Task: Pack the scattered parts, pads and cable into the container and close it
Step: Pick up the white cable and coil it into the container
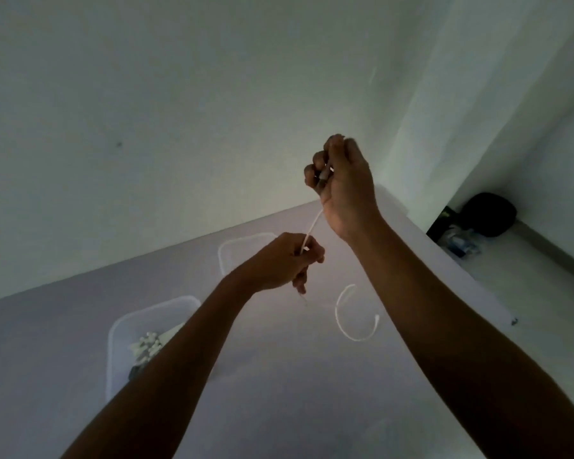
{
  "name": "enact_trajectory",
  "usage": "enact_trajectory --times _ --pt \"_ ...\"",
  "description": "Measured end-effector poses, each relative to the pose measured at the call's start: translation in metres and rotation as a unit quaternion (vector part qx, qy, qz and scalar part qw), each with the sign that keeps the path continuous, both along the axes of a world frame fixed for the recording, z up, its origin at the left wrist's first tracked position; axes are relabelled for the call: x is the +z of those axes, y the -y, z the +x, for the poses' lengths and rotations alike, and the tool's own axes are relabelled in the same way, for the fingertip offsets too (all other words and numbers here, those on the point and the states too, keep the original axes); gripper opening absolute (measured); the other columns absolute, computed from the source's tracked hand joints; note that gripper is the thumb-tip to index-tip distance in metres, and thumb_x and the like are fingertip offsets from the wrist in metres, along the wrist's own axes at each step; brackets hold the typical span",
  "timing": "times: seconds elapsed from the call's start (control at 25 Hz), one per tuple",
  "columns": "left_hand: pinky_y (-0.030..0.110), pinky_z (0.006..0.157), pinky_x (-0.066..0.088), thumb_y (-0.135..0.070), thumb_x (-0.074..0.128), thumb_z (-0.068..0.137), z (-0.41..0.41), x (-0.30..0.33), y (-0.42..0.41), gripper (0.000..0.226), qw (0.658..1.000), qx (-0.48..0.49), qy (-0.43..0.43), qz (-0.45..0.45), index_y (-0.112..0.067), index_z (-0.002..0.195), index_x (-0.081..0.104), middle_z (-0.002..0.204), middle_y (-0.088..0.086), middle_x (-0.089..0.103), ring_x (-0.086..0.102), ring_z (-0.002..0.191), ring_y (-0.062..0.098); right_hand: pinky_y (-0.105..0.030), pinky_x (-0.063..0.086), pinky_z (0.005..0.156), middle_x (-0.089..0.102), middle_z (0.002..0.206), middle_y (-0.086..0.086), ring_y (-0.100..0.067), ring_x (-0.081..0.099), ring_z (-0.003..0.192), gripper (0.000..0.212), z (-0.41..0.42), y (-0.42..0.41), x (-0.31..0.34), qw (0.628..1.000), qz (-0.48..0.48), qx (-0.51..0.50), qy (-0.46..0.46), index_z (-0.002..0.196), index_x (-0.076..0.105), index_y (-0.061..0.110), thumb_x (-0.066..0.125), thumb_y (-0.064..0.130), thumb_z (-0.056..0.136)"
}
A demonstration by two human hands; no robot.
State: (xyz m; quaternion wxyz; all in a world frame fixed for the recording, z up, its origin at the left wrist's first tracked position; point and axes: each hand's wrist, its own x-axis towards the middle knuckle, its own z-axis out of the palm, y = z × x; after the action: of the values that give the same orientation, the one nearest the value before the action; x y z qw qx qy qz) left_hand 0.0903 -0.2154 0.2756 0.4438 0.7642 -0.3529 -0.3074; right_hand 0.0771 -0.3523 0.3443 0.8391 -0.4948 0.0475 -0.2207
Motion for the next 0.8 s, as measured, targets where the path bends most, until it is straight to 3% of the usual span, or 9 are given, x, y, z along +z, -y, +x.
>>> enact_trajectory --times 0.08,0.16,0.2,0.24,0.4,0.52,0.64,0.72,0.8 --pt "0.025 0.050 0.050 -0.034 0.056 0.097 0.002 0.035 -0.024 0.028 1.000 -0.011 0.010 -0.003 -0.009 0.086 0.063 0.057 0.008 0.060 0.057 0.045 0.019 -0.028 0.042 0.054 0.049 0.064 0.002 -0.011 0.045 0.057 0.023 0.003 0.001 0.008 0.956 -0.282 -0.062 -0.060 0.082 0.048 0.016 0.044 0.024 0.103" --pt "0.026 0.047 0.047 -0.038 0.059 0.094 0.003 0.068 -0.048 0.039 0.999 -0.019 0.030 -0.010 -0.002 0.079 0.059 0.053 0.007 0.056 0.049 0.042 0.022 -0.032 0.040 0.057 0.052 0.066 -0.005 -0.015 0.047 0.058 0.030 -0.002 -0.003 0.012 0.854 -0.503 -0.058 -0.120 0.080 0.048 0.014 0.042 0.031 0.103" --pt "0.025 0.044 0.044 -0.037 0.059 0.094 0.003 0.083 -0.060 0.041 0.999 -0.019 0.033 -0.023 -0.001 0.075 0.055 0.051 0.007 0.052 0.044 0.041 0.022 -0.032 0.040 0.059 0.055 0.067 -0.007 -0.017 0.049 0.059 0.035 -0.005 -0.007 0.015 0.812 -0.564 -0.047 -0.144 0.079 0.049 0.012 0.040 0.035 0.103" --pt "0.025 0.041 0.039 -0.036 0.058 0.094 0.004 0.095 -0.068 0.041 0.999 -0.016 0.025 -0.042 -0.003 0.071 0.052 0.050 0.007 0.047 0.038 0.041 0.022 -0.032 0.040 0.059 0.056 0.065 -0.006 -0.017 0.049 0.057 0.039 -0.008 -0.011 0.017 0.798 -0.578 -0.023 -0.169 0.077 0.050 0.011 0.039 0.039 0.103" --pt "0.025 0.044 0.015 -0.032 0.054 0.098 0.017 0.132 -0.085 0.044 0.988 0.041 0.006 -0.152 -0.001 0.070 0.040 0.059 0.006 0.020 0.013 0.052 0.020 -0.026 0.029 0.046 0.040 0.048 0.004 -0.015 0.035 0.044 0.053 -0.022 -0.039 0.039 0.879 -0.406 0.149 -0.202 0.062 0.040 0.019 0.033 0.055 0.101" --pt "0.026 0.046 0.012 -0.030 0.051 0.100 0.028 0.145 -0.083 0.041 0.969 0.088 0.020 -0.230 -0.013 0.066 0.035 0.065 0.010 0.014 0.011 0.052 0.019 -0.026 0.015 0.045 0.028 0.050 0.002 -0.015 0.021 0.045 0.053 -0.034 -0.057 0.055 0.923 -0.242 0.246 -0.171 0.064 0.035 0.020 0.030 0.059 0.100" --pt "0.026 0.045 0.012 -0.037 0.049 0.100 0.031 0.143 -0.075 0.043 0.961 0.130 0.018 -0.244 -0.018 0.066 0.029 0.061 0.003 0.016 0.012 0.050 0.016 -0.022 0.012 0.037 0.025 0.046 0.006 -0.009 0.016 0.039 0.053 -0.039 -0.068 0.070 0.933 -0.014 0.348 -0.085 0.065 0.039 0.020 0.031 0.060 0.098" --pt "0.022 0.043 0.014 -0.040 0.045 0.101 0.029 0.135 -0.070 0.045 0.964 0.140 0.028 -0.225 -0.021 0.062 0.031 0.059 0.001 0.019 0.015 0.047 0.014 -0.019 0.019 0.035 0.030 0.047 0.007 -0.007 0.021 0.037 0.047 -0.035 -0.070 0.082 0.933 0.107 0.344 0.003 0.069 0.041 0.020 0.031 0.053 0.102" --pt "0.020 0.041 0.016 -0.042 0.041 0.101 0.025 0.128 -0.067 0.047 0.972 0.134 0.060 -0.185 -0.022 0.060 0.033 0.056 0.000 0.022 0.018 0.044 0.013 -0.021 0.026 0.040 0.031 0.052 0.006 -0.008 0.027 0.042 0.043 -0.026 -0.070 0.094 0.945 0.168 0.268 0.086 0.072 0.044 0.019 0.032 0.046 0.104"
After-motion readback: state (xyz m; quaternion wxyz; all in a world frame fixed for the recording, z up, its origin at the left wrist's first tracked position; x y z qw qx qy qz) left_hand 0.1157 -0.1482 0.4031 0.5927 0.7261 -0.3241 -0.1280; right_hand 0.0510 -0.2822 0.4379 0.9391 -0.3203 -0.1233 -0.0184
